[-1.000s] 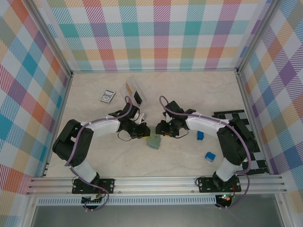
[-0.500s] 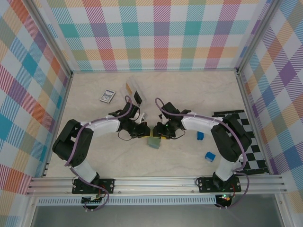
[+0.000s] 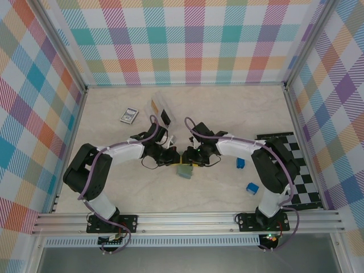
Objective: Take the credit cards out of the card holder
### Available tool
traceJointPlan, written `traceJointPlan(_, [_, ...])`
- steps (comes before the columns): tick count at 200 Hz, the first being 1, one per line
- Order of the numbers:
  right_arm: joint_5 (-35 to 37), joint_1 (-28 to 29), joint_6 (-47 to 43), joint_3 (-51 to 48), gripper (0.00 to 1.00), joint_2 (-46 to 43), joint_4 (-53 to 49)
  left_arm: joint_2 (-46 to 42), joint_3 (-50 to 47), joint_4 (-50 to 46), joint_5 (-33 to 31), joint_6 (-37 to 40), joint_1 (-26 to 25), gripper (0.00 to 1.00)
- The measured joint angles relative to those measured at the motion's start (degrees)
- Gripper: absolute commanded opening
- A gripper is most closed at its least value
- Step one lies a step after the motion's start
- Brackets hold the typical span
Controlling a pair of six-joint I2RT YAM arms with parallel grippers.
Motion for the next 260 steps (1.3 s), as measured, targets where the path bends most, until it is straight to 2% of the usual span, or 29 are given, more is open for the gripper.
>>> traceJointPlan(34, [4.4,1.0,1.5,0.1,0.27,-0.4,-0.4,-0.1,0.0,-0.4,-1.4,-1.0,-0.1,0.0])
traceJointPlan(87, [11.7,1.8,4.9,-1.3,0.26,-4.4,-2.8,-0.8,0.7,-1.5,-3.9,-3.3,-0.9,0.0])
traceJointPlan(119, [15.7,1.0,4.7,-1.4,0.23,-4.5,-8.0,-1.6,0.8,-3.8,-6.0,-5.2,-0.7,0.0])
traceJointPlan(139, [14.4,0.8,3.6,-1.4,0.28,-4.5,-8.3,-2.3,0.8,-4.3,-6.7,-6.1,-0.7,0.0])
traceJointPlan(163, [9.3,0.8,1.5,-1.9,0.37,-4.7,-4.8,-3.3,0.7,-4.4,-7.3,-6.6,-0.8,0.0])
traceJointPlan(205, [0.7,0.8,-0.2,-1.9,0.41,-4.6,0.2,-4.7,0.5,-4.4,-7.4,-7.3,-0.8,0.0])
traceJointPlan(260, [-0.3,0.9,0.0,-0.9,0.4,-2.1,0.2,-5.0,0.5,-4.4,-7.1,-7.5,-0.8,0.0])
